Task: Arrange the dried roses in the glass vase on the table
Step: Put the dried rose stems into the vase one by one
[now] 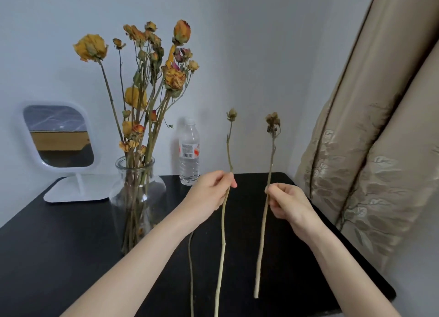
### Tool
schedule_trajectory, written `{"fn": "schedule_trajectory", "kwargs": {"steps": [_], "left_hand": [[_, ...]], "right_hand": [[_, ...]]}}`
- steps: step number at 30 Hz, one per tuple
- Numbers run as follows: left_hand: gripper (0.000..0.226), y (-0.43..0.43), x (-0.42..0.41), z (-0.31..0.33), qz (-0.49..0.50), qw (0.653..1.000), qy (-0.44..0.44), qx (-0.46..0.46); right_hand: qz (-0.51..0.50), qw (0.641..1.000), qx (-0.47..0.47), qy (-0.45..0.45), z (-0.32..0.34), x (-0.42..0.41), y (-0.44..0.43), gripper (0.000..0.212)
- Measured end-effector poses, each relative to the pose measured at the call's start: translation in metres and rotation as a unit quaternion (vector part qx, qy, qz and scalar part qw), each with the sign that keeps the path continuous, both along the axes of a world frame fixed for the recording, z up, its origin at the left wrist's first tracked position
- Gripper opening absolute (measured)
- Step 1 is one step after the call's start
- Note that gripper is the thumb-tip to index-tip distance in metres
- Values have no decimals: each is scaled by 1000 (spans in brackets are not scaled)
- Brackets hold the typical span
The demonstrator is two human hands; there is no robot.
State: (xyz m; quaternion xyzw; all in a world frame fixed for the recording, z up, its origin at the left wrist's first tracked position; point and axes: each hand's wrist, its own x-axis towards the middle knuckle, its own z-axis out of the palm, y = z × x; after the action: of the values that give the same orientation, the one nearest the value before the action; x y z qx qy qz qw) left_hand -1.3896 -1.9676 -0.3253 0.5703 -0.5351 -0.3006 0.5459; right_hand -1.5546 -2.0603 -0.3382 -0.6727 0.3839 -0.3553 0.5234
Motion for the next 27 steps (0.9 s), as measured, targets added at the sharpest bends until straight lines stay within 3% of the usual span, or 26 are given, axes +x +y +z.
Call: {"fn": "schedule_trajectory", "kwargs": {"steps": [8,14,27], "left_hand": [[25,50,14,19,0,991,-109,-74],[24,87,36,61,65,972,-170,-151],[26,113,92,153,247,909,-169,-291]], "right_hand": [[19,999,-29,-33,23,33,24,23],[28,996,-79,-33,38,53,48,26],[44,981,-185,-28,66,96,64,26]]}}
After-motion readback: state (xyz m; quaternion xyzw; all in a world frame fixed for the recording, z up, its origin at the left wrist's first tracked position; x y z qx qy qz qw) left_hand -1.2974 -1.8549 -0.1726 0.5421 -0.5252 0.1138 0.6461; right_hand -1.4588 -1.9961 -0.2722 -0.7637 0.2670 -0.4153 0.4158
